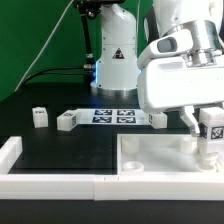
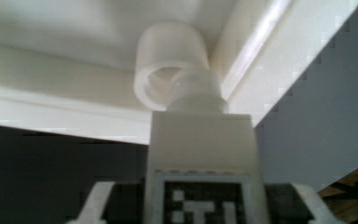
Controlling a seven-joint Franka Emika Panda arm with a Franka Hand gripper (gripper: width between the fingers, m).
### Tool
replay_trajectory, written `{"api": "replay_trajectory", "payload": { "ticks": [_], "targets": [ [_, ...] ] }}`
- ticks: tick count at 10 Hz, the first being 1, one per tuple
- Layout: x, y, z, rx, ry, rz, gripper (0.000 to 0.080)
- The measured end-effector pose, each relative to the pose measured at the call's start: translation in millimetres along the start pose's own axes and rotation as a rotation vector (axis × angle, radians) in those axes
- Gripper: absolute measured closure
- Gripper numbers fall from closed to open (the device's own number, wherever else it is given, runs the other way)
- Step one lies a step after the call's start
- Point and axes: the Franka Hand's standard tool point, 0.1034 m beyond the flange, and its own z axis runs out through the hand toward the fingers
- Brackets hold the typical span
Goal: Assemble one leg
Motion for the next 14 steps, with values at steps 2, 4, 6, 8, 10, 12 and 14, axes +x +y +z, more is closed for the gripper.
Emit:
{"api": "replay_trajectory", "payload": {
  "ticks": [2,4,6,8,10,12,14],
  "targets": [
    [-0.5,4.0,1.2,-0.007,0.01,0.004,0.0511],
    [0.0,5.5,1.3,-0.009,0.013,0.006,0.0511],
    [0.8,6.3,2.1,-0.01,0.016,0.007,0.0511],
    [-1.1,7.8,5.9,-0.011,0.017,0.011,0.0511],
    [-4.5,9.4,11.5,-0.011,0.01,0.016,0.0511],
    [-6.7,9.2,13.8,-0.01,0.007,0.017,0.0511],
    [-6.7,8.3,13.8,-0.009,0.009,0.016,0.0511]
  ]
}}
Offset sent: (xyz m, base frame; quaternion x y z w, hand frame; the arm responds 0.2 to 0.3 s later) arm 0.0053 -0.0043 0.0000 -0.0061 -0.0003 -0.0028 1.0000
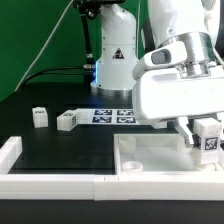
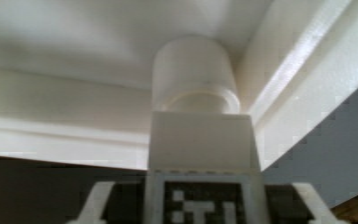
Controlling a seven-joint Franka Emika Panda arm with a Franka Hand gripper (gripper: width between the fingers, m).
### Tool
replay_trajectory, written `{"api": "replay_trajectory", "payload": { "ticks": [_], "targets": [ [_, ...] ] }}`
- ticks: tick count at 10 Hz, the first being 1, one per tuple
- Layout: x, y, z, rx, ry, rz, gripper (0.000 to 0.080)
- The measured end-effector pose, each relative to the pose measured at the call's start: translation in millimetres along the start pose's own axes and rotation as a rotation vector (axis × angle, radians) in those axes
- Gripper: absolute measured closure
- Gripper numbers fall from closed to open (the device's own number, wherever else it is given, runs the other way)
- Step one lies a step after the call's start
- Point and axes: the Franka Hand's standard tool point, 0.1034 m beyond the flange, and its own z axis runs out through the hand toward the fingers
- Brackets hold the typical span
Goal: Assemble one leg
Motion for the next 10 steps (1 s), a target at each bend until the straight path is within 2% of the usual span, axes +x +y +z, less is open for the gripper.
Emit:
{"api": "replay_trajectory", "payload": {
  "ticks": [1,2,3,4,5,7,9,10],
  "targets": [
    [-0.1,0.2,0.1,0.0,0.0,0.0,0.0511],
    [-0.1,0.2,0.1,0.0,0.0,0.0,0.0337],
    [-0.2,0.2,0.1,0.0,0.0,0.0,0.0216],
    [-0.2,0.2,0.1,0.0,0.0,0.0,0.0216],
    [-0.2,0.2,0.1,0.0,0.0,0.0,0.0162],
    [0.4,-0.2,-0.4,0.0,-0.001,0.001,0.0153],
    [15.0,-2.8,-22.7,0.004,-0.006,-0.015,0.0151],
    [17.5,-0.4,-27.2,0.001,-0.003,-0.015,0.0151]
  ]
}}
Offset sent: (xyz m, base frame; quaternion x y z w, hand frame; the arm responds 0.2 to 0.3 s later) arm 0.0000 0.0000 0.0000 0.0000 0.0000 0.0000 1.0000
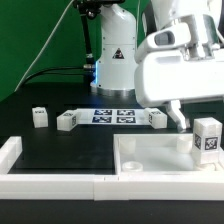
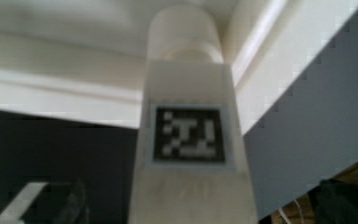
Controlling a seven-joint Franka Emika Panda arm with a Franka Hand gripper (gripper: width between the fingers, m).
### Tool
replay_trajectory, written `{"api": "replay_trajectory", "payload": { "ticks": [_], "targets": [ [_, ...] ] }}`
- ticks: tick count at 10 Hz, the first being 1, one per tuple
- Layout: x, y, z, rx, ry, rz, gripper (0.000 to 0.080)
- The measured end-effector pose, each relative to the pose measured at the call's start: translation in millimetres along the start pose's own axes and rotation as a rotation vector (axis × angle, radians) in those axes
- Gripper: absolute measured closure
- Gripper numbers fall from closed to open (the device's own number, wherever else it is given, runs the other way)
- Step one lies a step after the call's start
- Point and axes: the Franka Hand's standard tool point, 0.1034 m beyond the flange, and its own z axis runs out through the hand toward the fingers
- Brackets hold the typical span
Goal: Assemble one leg
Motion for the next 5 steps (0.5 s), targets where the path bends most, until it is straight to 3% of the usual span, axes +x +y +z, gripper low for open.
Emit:
{"api": "replay_trajectory", "payload": {
  "ticks": [2,4,5],
  "targets": [
    [-3.1,-4.7,3.1,0.017,-0.041,-0.003,0.0151],
    [-3.9,-3.7,3.6,0.016,-0.04,-0.002,0.0151],
    [-11.0,-10.9,5.0,0.055,-0.176,0.028,0.0151]
  ]
}}
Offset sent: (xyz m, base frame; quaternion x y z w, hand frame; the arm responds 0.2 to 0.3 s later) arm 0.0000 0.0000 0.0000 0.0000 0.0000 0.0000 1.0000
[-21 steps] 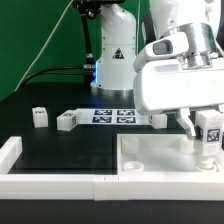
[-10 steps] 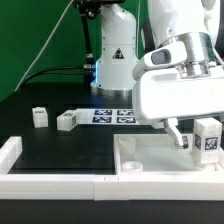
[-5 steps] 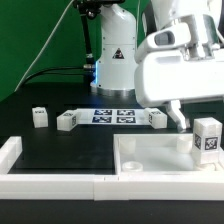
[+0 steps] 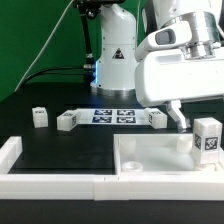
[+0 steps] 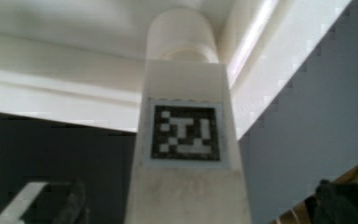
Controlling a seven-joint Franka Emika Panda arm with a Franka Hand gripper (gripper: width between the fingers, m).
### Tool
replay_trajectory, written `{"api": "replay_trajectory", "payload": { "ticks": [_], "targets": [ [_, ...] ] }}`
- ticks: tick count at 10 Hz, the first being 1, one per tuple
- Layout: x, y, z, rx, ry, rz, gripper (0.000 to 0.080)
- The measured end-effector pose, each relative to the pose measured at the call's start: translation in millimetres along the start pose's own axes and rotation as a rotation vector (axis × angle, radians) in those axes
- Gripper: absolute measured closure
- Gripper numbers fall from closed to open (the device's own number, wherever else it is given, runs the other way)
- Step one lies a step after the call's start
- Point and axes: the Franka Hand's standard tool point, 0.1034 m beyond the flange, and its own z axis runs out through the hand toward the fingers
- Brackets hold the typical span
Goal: Assemble one leg
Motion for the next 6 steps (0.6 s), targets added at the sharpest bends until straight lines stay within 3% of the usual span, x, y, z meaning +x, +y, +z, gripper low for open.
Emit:
{"api": "replay_trajectory", "payload": {
  "ticks": [2,4,6],
  "targets": [
    [2.1,-3.8,-4.0,0.035,-0.21,0.048,0.0151],
    [2.5,2.1,-5.0,0.063,-0.414,0.044,0.0151],
    [8.0,9.2,-4.0,0.069,-0.471,0.044,0.0151]
  ]
}}
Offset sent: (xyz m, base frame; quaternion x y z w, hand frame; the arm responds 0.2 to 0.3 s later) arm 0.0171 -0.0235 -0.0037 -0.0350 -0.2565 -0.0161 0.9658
